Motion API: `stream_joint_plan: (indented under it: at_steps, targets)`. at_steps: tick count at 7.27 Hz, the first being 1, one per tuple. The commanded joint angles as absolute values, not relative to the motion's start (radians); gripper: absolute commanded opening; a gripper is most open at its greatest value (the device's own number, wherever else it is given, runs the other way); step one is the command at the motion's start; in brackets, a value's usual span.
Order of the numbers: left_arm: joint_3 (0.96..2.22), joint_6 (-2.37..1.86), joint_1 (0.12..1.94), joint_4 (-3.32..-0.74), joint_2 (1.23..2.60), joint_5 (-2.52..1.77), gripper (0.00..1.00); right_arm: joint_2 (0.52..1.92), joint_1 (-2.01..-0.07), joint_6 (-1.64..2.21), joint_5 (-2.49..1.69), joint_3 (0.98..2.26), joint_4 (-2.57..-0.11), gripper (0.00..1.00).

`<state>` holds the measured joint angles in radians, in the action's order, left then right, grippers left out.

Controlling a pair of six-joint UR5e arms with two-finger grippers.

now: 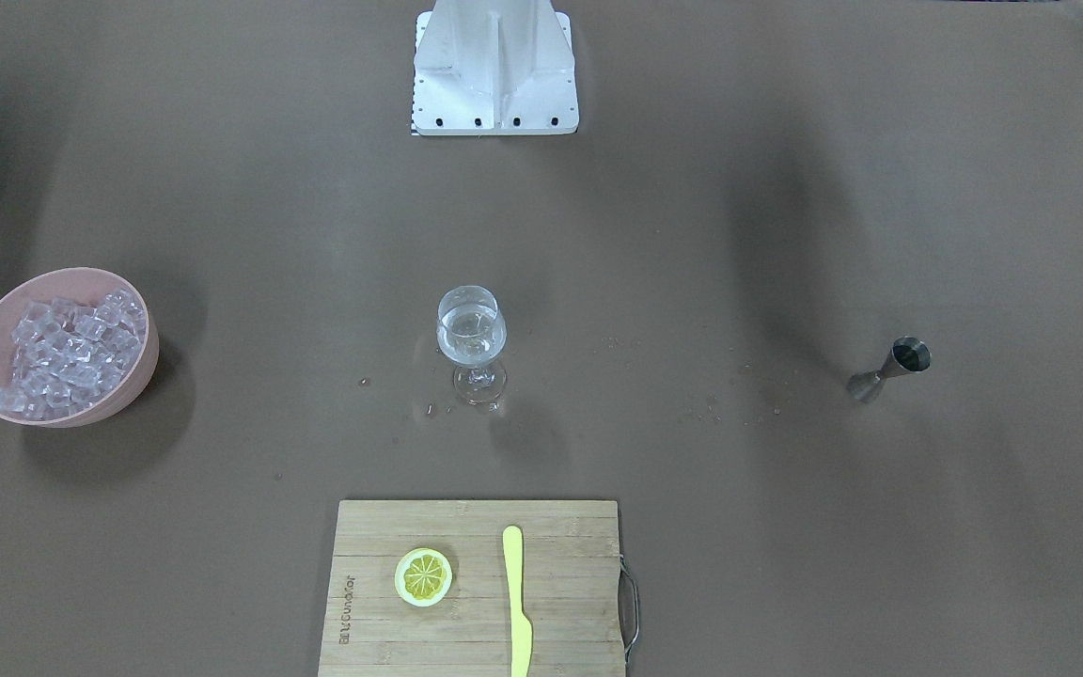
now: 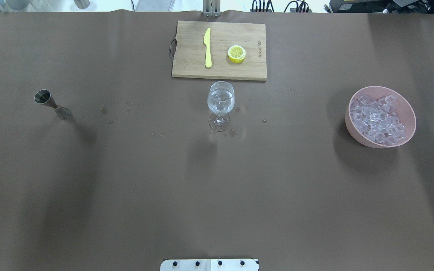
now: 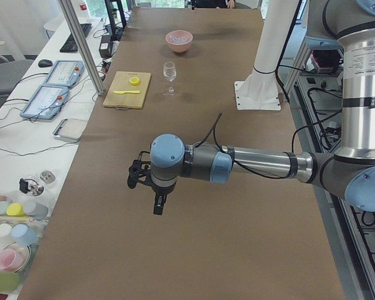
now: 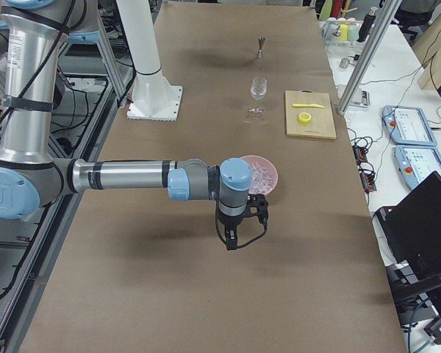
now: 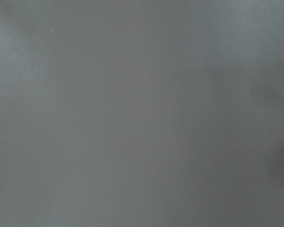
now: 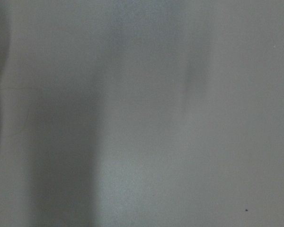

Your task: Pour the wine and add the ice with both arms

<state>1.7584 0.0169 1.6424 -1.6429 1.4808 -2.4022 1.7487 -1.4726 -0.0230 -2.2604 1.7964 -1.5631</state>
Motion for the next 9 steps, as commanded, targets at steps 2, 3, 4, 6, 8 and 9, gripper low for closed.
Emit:
stream_joint_plan:
  at_steps: [2, 3, 4, 6, 8, 9]
  targets:
    - [1.753, 0.017, 1.641, -1.679, 1.47, -2.402, 0.98, 1.752, -1.473, -0.025, -2.26, 1.795, -1.568, 1.0]
    - [1.756, 0.012, 1.641, -1.701, 1.47, -2.402, 0.98, 1.77, -1.474, -0.028, -2.253, 1.796, -1.565, 1.0]
    - [1.762, 0.017, 1.641, -1.703, 1.47, -2.402, 0.98, 1.779, -1.474, -0.028, -2.243, 1.796, -1.568, 1.0]
    - [1.756, 0.011, 1.641, -1.818, 1.479, -2.402, 0.98, 1.773, -1.477, -0.026, -2.217, 1.796, -1.565, 1.0]
    - [1.746, 0.012, 1.641, -1.945, 1.468, -2.411, 0.98, 1.746, -1.477, -0.02, -2.197, 1.802, -1.549, 1.0]
    - [1.747, 0.009, 1.641, -1.947, 1.468, -2.411, 0.98, 1.75, -1.477, -0.018, -2.201, 1.851, -1.539, 1.0]
